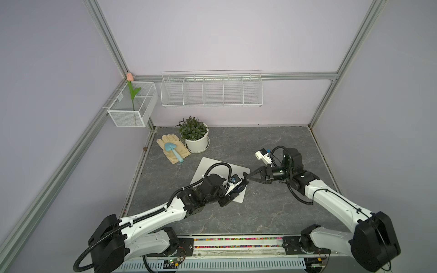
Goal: Insert the wireless mouse receiver into the laptop
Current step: Close the lid on the mouse.
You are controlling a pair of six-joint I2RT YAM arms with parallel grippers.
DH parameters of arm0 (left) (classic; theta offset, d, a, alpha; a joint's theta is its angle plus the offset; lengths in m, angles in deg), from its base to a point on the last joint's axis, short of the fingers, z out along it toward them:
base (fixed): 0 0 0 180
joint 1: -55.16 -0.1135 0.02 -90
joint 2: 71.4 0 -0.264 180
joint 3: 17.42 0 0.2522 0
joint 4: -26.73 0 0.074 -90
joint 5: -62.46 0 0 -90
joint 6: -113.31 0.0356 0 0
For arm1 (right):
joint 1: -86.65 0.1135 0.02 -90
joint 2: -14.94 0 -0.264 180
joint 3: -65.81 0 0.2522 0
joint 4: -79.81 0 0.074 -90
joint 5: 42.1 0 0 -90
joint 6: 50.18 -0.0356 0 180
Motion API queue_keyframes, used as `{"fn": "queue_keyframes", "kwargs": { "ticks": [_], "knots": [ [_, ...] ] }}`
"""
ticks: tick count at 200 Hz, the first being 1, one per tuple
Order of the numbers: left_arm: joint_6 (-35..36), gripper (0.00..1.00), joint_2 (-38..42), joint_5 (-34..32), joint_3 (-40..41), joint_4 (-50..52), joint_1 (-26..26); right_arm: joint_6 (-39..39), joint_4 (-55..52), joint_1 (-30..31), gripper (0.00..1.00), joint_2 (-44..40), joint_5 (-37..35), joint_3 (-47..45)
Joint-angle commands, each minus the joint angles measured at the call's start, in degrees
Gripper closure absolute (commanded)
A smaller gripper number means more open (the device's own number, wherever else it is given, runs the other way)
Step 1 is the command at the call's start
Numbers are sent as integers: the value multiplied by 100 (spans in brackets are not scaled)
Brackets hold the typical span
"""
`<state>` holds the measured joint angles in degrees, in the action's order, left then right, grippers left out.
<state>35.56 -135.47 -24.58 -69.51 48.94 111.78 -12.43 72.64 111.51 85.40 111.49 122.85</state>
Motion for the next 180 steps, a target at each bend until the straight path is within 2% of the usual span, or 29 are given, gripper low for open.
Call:
{"fn": "queue_keyframes", "kwargs": {
  "ticks": [1, 106, 180],
  "knots": [
    [-98, 80, 70, 99, -131, -129, -28, -303, 525, 60, 93, 145, 96, -149],
    [-40, 80, 31, 157, -156, -134, -89, -456, 1043, 118, 93, 634, 160, -486],
    [36, 80, -59, 176, -184, -64, -115, -813, 1348, 36, 93, 444, 303, -444]
  ]
}}
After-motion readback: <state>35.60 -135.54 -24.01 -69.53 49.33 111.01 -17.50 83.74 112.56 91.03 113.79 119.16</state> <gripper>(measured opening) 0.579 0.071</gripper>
